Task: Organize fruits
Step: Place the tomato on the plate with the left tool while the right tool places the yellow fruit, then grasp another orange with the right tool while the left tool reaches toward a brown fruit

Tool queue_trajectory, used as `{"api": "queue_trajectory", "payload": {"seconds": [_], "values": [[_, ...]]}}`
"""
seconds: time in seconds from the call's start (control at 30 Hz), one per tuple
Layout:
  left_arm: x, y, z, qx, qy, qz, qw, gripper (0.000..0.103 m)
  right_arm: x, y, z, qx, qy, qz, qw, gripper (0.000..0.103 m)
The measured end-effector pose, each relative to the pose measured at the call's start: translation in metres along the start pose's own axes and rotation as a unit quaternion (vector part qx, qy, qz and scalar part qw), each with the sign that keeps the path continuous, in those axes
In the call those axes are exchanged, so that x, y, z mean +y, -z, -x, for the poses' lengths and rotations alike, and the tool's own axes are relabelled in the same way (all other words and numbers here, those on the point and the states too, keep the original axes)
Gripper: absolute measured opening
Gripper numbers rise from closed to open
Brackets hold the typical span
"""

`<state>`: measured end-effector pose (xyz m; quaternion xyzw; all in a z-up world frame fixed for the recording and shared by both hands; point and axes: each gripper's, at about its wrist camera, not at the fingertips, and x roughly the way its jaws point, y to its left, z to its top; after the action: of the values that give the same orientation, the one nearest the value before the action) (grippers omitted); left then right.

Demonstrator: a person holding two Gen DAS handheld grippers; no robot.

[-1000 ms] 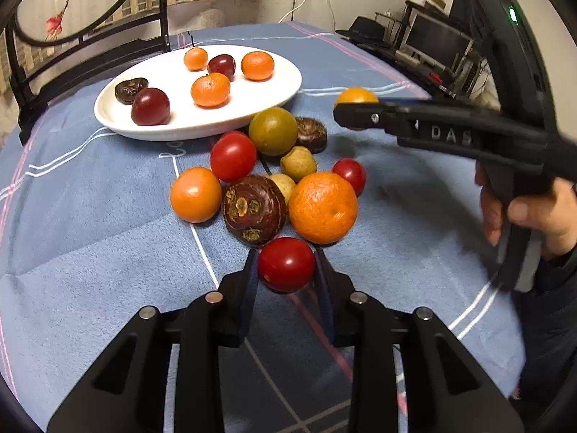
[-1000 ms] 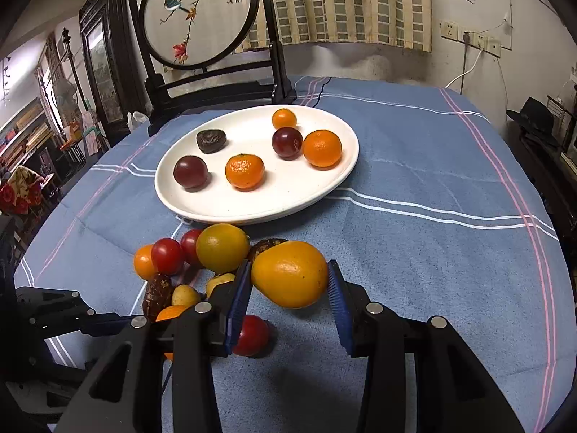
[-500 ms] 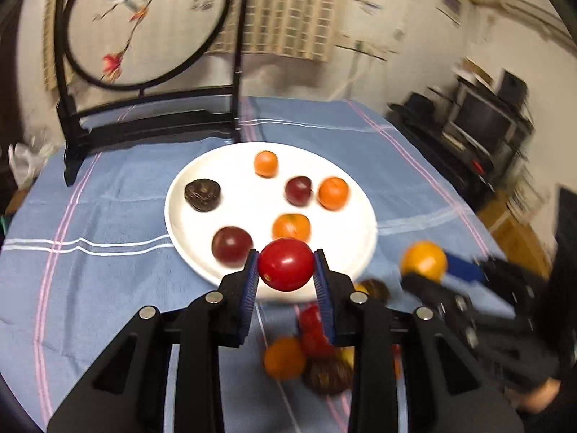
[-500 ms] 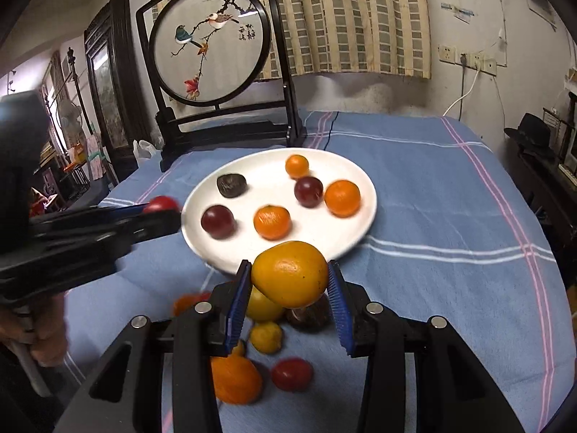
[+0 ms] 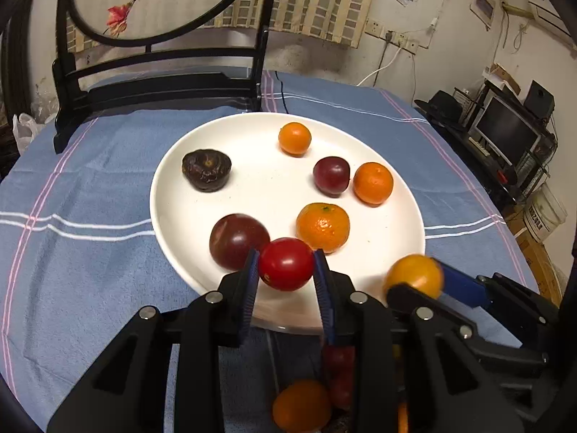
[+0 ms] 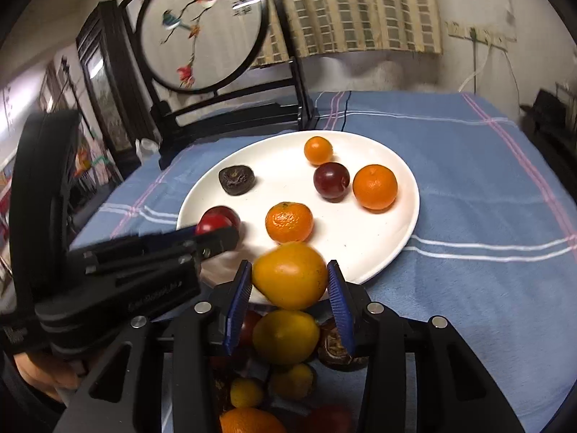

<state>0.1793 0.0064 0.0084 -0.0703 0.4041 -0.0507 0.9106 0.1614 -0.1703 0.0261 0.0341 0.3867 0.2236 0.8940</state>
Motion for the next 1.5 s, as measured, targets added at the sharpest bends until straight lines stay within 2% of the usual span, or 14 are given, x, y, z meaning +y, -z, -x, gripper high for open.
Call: {"api": "queue_trajectory", "payload": {"seconds": [0.03,0.07,0.13,0.23,0.37,0.47,0.53,0.63,0.9,1.0,1.23,1.43,1.5], "values": [[0.003,0.001,0.0,-0.004,0.0,0.004,1.0,0.035,-0.003,0.001,-0.001,0.002,0.002,-0.006,1.0,0.06],[0.006,0.001,0.002,-0.012,0.003,0.01,0.9999,0.048,-0.006,0.002,-0.002,0.005,-0.006,-0.014,1.0,0.065],[0.009,0.0,0.008,-0.027,0.0,0.018,0.9995,0.067,-0.011,0.001,-0.003,0.009,-0.018,-0.028,0.999,0.065],[0.01,0.0,0.021,-0.055,-0.001,0.012,0.9984,0.071,-0.016,0.002,0.003,0.003,-0.02,-0.037,0.999,0.069],[0.01,0.001,0.027,-0.06,-0.008,-0.002,0.9982,0.085,-0.022,0.004,0.006,0.002,-0.009,-0.042,0.999,0.071],[0.011,0.003,0.028,-0.058,-0.009,-0.007,0.9983,0.09,-0.026,0.004,0.009,-0.001,-0.007,-0.049,0.999,0.072],[0.013,0.004,0.028,-0.052,-0.008,-0.009,0.9986,0.092,-0.027,0.004,0.011,-0.003,-0.005,-0.049,0.999,0.077],[0.016,0.005,0.028,-0.042,-0.006,-0.004,0.9991,0.093,-0.026,0.004,0.014,-0.002,0.001,-0.041,0.999,0.079],[0.023,0.012,0.036,-0.035,-0.01,0.002,0.9993,0.094,-0.019,0.002,0.041,-0.022,0.03,0.028,0.999,0.082],[0.027,0.018,0.04,-0.029,-0.018,0.002,0.9994,0.095,-0.021,0.005,0.05,-0.013,0.017,0.037,0.999,0.083],[0.031,0.039,0.054,-0.02,-0.02,-0.005,0.9996,0.095,-0.011,0.044,0.061,0.035,-0.011,0.075,0.996,0.083],[0.028,0.052,0.065,-0.02,-0.025,-0.034,0.9989,0.095,0.028,0.071,0.075,0.037,-0.028,0.15,0.988,0.082],[0.031,0.053,0.068,-0.022,-0.026,-0.032,0.9989,0.095,0.042,0.078,0.074,0.045,-0.022,0.178,0.983,0.077]]}}
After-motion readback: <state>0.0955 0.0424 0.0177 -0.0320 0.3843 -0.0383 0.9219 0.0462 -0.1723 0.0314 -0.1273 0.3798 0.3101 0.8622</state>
